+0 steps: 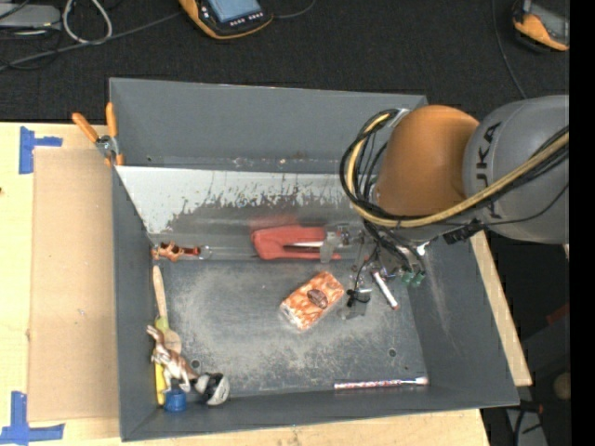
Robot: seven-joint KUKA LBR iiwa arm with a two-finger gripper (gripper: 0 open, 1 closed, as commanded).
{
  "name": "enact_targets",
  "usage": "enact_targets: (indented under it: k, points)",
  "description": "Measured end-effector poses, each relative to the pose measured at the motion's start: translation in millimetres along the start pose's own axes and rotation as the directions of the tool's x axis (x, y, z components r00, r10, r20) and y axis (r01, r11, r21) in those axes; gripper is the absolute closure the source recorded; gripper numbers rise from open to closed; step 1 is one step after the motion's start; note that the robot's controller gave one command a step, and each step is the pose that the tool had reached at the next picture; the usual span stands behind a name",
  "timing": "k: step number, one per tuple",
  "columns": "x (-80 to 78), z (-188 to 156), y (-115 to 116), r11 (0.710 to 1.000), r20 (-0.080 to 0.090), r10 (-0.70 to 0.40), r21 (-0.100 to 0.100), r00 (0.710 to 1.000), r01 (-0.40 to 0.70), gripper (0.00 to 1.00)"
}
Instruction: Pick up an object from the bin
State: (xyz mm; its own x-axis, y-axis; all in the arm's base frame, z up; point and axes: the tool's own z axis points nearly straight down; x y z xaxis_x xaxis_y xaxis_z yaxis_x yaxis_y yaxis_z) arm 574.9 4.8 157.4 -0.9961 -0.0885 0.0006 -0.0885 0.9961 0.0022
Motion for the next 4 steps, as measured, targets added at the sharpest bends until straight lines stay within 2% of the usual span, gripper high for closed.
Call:
enact_targets:
  k: [1, 2, 3, 4]
  points:
    - [18.8, 90.5, 6.0, 0.976, -0.003, -0.217, -0.001, 0.976, 0.217, 0.0]
    - [-7.1, 87.1, 19.1, 0.989, 0.009, -0.15, 0.001, 0.989, 0.15, 1.0]
    - [-7.1, 87.1, 19.1, 0.989, 0.009, -0.15, 0.001, 0.989, 0.15, 1.0]
    - [-5.5, 24.5, 16.1, 0.989, 0.004, -0.145, -0.001, 0.989, 0.145, 1.0]
